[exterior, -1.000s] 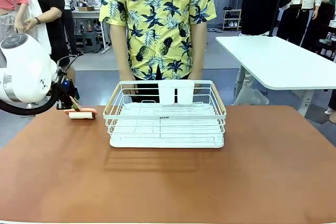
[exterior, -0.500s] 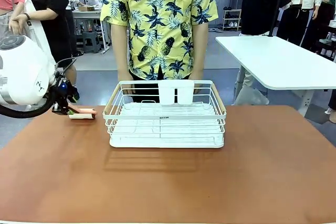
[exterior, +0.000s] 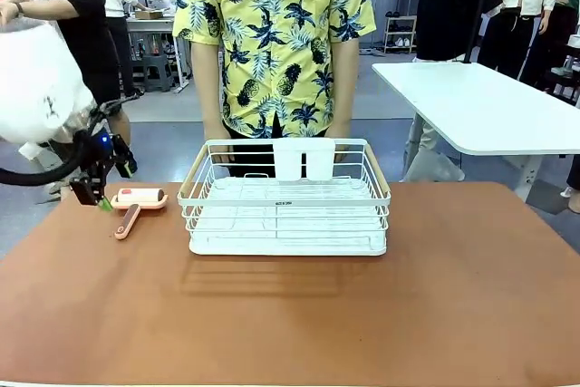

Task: Clean the table.
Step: Place the Lint Roller down when the Dish drying rack is positioned in the middle of the table.

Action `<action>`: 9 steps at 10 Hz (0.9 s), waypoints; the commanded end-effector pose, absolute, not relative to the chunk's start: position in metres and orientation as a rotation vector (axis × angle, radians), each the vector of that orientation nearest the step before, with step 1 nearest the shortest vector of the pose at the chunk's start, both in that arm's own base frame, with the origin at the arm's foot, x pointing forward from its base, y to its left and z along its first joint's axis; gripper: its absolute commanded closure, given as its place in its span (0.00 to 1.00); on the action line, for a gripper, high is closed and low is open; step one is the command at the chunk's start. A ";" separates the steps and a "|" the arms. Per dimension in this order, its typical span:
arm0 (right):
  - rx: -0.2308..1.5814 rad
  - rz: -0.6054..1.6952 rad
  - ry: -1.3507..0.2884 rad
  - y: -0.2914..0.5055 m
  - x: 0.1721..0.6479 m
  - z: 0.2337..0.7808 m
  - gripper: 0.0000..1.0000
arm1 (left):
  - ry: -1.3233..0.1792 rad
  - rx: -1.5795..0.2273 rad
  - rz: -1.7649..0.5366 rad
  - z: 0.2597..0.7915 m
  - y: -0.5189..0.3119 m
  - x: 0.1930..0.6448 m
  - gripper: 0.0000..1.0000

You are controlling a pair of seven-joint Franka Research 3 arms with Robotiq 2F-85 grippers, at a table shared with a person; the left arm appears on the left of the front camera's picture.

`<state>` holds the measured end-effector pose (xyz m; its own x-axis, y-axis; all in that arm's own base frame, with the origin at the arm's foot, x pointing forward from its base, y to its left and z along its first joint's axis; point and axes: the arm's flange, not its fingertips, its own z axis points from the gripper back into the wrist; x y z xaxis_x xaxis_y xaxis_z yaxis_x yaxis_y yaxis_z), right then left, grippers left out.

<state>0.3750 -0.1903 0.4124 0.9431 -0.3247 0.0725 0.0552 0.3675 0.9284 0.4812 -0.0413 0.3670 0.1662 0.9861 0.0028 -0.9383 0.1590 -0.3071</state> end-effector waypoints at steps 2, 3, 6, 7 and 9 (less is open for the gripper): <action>1.177 -0.241 -0.266 -0.190 0.374 0.415 0.00 | -0.212 -0.241 1.360 0.421 -0.038 0.473 0.00; 1.177 -0.241 -0.266 -0.190 0.374 0.415 0.00 | -0.213 -0.216 1.355 0.429 -0.039 0.471 0.00; 1.177 -0.241 -0.266 -0.190 0.374 0.415 0.00 | -0.239 -0.112 1.303 0.454 -0.039 0.462 0.00; 1.177 -0.241 -0.266 -0.190 0.374 0.415 0.00 | -0.219 -0.117 1.284 0.457 -0.038 0.462 0.00; 1.177 -0.241 -0.266 -0.190 0.374 0.415 0.00 | -0.225 -0.161 1.317 0.442 -0.038 0.465 0.00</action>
<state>0.3750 -0.1903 0.4124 0.9430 -0.3247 0.0725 0.0552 0.3676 0.9284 0.4643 -0.0392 0.4469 0.2430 0.9668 0.0793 -0.9384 0.2550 -0.2330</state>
